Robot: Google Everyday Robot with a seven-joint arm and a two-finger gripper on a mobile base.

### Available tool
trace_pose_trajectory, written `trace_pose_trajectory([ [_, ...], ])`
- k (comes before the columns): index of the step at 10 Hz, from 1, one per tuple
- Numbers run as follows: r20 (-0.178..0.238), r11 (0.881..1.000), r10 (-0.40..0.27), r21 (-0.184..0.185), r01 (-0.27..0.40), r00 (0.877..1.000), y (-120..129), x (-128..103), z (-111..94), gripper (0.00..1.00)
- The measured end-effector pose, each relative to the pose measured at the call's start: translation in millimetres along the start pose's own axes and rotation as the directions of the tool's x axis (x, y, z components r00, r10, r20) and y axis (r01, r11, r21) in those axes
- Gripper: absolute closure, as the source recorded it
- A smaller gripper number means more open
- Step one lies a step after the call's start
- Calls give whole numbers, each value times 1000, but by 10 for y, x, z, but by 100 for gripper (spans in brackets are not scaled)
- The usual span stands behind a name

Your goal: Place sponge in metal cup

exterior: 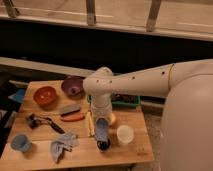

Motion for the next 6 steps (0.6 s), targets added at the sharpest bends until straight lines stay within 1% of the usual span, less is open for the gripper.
trace_pose_trajectory([
  [1, -19, 1000, 17, 6, -16, 1000, -77, 30, 70, 100],
  [2, -31, 999, 30, 11, -30, 999, -141, 55, 94, 100],
  [6, -75, 999, 51, 14, -50, 996, -221, 183, 187, 100],
])
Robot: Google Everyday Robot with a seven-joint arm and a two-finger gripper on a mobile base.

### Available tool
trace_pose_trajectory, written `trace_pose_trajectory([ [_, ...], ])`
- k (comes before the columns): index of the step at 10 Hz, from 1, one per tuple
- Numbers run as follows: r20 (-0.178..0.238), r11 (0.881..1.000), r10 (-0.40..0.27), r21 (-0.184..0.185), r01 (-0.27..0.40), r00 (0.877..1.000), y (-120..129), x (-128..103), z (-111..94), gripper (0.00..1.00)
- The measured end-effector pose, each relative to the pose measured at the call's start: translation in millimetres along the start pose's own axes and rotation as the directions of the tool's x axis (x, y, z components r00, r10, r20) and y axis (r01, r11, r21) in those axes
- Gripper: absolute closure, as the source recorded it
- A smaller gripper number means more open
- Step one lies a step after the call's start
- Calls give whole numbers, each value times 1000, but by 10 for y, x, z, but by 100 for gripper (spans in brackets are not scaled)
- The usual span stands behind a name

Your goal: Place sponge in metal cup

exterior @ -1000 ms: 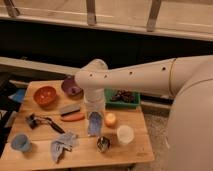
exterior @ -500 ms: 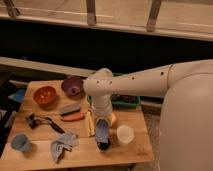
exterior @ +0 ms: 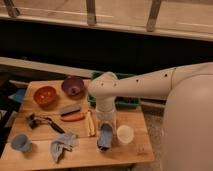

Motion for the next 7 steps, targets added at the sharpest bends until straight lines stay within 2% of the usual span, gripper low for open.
trace_pose_trajectory([
  [5, -48, 999, -32, -4, 32, 998, 85, 192, 107, 100],
  [7, -66, 999, -48, -4, 47, 997, 125, 251, 148, 89],
])
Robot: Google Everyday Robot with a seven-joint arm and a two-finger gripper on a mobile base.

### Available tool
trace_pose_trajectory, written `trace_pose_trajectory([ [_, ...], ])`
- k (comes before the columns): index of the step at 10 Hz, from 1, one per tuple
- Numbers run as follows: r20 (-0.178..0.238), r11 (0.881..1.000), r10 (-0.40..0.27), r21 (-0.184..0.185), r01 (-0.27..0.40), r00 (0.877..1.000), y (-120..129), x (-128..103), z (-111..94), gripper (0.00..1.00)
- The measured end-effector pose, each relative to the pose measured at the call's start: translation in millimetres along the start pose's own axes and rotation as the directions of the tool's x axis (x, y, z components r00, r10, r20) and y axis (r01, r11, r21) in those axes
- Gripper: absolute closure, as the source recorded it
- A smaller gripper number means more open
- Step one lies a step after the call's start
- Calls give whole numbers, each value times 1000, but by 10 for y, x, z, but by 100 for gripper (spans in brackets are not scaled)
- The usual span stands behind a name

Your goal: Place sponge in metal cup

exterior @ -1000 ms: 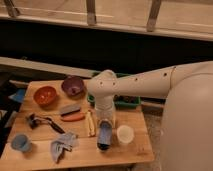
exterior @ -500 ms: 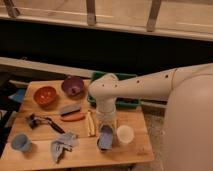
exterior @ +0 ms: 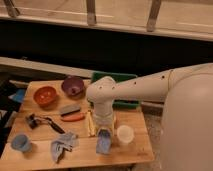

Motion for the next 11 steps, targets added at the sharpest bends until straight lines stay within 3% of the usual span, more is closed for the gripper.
trace_pose_trajectory([
  [3, -18, 1000, -14, -5, 14, 1000, 62, 19, 47, 57],
  [6, -24, 1000, -22, -9, 22, 999, 106, -5, 58, 32],
  [11, -16, 1000, -9, -11, 9, 1000, 74, -76, 47, 32],
])
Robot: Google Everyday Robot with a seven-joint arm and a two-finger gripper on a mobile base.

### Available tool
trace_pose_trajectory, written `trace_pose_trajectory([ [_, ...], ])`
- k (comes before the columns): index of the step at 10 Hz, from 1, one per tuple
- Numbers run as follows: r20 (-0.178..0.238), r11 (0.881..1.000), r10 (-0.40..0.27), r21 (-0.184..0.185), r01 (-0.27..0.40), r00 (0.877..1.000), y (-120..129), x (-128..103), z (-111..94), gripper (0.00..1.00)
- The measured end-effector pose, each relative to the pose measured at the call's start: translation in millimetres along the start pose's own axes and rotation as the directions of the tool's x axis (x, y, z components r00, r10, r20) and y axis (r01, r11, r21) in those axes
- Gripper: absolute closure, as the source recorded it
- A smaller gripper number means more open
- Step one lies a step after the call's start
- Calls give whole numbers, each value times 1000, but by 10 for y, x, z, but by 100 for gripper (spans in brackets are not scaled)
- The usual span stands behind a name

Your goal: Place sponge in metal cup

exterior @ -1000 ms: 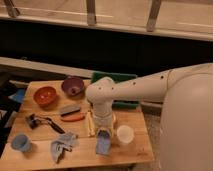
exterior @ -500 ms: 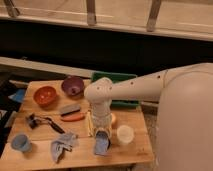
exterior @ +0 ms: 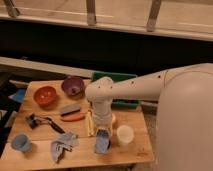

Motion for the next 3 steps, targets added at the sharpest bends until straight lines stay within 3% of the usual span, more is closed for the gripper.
trace_pose_trajectory([
  [3, 1, 1000, 3, 1, -3, 1000, 2, -5, 0, 32],
])
